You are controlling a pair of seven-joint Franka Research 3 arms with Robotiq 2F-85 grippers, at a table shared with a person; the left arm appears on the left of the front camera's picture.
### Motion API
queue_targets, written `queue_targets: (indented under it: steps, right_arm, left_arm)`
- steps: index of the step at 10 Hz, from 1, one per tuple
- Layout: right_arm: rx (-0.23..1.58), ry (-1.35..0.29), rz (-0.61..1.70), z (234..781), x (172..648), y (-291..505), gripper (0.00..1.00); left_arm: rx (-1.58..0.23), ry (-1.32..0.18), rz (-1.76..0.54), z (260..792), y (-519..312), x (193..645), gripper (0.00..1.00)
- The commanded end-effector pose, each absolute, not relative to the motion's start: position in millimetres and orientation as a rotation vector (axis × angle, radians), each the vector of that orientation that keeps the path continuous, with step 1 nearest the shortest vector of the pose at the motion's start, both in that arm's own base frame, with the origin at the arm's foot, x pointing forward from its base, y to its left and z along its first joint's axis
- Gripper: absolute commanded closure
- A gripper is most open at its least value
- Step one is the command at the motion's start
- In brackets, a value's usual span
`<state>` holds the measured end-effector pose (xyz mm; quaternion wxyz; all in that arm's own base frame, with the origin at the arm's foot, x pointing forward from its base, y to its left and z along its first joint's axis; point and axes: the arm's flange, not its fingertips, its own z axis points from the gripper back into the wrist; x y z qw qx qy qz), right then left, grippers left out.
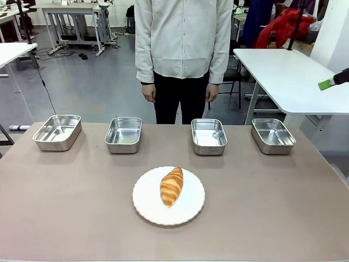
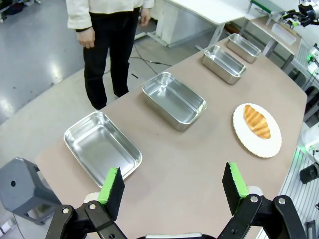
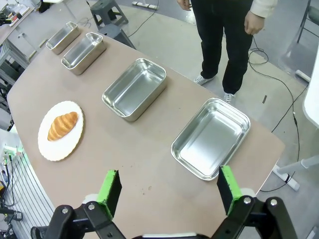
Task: Place the bread in the container.
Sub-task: Place the Butter Roll into the Airtight Container indicated by the human.
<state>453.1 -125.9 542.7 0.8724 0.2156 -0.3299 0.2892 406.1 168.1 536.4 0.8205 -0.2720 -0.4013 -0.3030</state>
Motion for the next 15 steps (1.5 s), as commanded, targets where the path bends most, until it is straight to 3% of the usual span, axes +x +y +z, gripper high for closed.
queue_targets:
  steps: [1, 15]
  right_arm:
    - [0.461, -0.700, 0.608, 543.4, 453.6, -125.3, 0.00]
    - [0.461, -0.700, 0.608, 543.4, 453.6, -125.3, 0.00]
  left_arm:
    - [-0.587, -0.865, -0.659, 538.0, 170.6, 403.1, 0.00]
    - [-0.587, -0.865, -0.659, 538.0, 170.6, 403.1, 0.00]
